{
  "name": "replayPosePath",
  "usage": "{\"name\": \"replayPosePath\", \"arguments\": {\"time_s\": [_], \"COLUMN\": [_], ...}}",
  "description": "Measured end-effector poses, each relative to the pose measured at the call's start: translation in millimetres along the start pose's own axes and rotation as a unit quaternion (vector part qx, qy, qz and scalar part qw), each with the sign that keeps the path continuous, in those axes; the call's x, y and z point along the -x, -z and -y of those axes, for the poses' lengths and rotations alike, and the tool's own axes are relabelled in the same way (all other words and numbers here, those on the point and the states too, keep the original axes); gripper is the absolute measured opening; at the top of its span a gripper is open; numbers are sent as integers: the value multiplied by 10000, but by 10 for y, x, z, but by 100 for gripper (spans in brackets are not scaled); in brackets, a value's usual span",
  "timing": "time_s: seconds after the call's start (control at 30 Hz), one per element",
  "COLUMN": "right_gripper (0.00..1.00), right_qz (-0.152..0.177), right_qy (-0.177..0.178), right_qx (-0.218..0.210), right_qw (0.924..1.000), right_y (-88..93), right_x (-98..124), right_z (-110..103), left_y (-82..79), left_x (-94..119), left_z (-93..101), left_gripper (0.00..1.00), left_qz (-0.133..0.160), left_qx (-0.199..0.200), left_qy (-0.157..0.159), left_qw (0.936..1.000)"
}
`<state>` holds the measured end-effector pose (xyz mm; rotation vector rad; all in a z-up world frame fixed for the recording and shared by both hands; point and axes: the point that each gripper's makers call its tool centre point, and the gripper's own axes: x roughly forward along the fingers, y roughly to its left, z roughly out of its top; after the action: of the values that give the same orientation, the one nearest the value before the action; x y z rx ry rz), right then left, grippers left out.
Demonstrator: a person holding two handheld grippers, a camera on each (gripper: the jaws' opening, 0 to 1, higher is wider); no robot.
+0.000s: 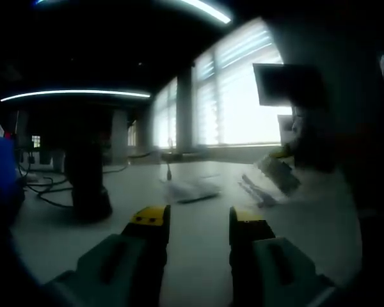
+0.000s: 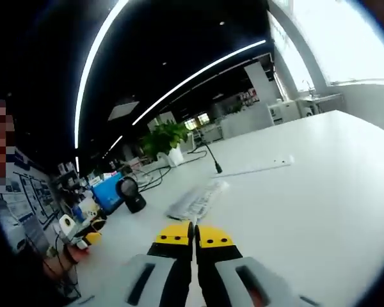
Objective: Clip sheet goods on table flip sheet goods clip sheet goods scan sheet goods put sheet goods back to table
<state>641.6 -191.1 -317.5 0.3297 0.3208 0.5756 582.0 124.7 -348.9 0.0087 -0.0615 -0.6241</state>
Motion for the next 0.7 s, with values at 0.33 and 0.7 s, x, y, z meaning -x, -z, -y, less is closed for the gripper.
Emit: {"name": "replayPosePath", "arguments": {"time_s": [0.33, 0.7], "right_gripper": [0, 0], "right_qz": [527, 923], "right_qy": [-273, -534], "right_qx": [-109, -183], "right_qw": [9982, 9941], "right_y": [-308, -515], "right_x": [-2, -38], "right_z": [-355, -665], "left_y": [-15, -21], "left_x": [6, 7], "left_z": [-3, -16], "left_gripper": [30, 30], "left_qz": [39, 56], "left_qx": [24, 36], "left_qy": [3, -14], "left_qw": [10000, 10000]}}
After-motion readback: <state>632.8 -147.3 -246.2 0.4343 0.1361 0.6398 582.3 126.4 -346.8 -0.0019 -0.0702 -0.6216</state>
